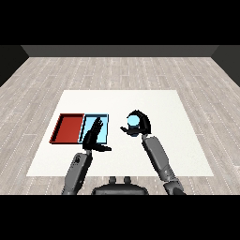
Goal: Pick the blue can and put it in the blue box
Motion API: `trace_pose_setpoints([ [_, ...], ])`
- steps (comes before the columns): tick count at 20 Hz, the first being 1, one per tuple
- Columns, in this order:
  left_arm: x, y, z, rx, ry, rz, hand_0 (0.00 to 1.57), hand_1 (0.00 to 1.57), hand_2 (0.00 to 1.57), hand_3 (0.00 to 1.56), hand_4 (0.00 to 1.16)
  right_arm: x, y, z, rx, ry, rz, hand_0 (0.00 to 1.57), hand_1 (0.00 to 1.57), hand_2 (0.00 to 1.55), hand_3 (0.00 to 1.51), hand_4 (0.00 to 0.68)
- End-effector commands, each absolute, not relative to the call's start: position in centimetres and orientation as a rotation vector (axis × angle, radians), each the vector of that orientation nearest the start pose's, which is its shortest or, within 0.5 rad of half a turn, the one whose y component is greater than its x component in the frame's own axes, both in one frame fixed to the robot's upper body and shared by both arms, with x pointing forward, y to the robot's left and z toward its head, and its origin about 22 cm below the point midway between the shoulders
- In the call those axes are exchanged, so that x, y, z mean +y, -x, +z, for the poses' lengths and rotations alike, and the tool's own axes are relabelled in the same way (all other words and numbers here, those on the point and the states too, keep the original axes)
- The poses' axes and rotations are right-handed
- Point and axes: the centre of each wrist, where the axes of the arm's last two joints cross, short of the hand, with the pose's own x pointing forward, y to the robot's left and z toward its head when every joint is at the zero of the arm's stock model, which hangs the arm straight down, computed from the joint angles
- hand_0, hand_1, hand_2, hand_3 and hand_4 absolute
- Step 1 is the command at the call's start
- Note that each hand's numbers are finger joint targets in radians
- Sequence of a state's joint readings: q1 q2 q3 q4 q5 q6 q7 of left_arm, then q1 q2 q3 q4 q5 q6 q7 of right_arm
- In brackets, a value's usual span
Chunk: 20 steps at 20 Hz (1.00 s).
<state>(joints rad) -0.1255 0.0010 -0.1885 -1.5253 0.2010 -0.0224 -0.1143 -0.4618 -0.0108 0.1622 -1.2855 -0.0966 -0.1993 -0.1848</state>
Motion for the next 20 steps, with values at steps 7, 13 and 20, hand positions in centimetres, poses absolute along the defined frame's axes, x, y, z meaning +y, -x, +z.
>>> trace_pose_setpoints([
  [7, 12.5, -27.1, 2.2, -1.684, 0.299, -0.118, 0.0, 0.0, 0.0, 0.0, 0.0, -12.1, -33.3, 6.4, -1.898, -0.206, 0.161, 1.44, 1.44, 1.45, 1.43, 0.606],
  [13, 11.8, -29.6, -0.8, -1.662, 0.329, -0.13, 0.0, 0.0, 0.0, 0.0, 0.0, -10.2, -32.9, 5.4, -1.908, -0.218, 0.189, 1.42, 1.42, 1.46, 1.43, 0.625],
  [20, 10.5, -28.0, -2.3, -1.63, 0.333, -0.144, 0.0, 0.0, 0.0, 0.0, 0.0, -10.4, -31.9, 5.3, -1.917, -0.222, 0.221, 1.43, 1.43, 1.46, 1.42, 0.614],
])
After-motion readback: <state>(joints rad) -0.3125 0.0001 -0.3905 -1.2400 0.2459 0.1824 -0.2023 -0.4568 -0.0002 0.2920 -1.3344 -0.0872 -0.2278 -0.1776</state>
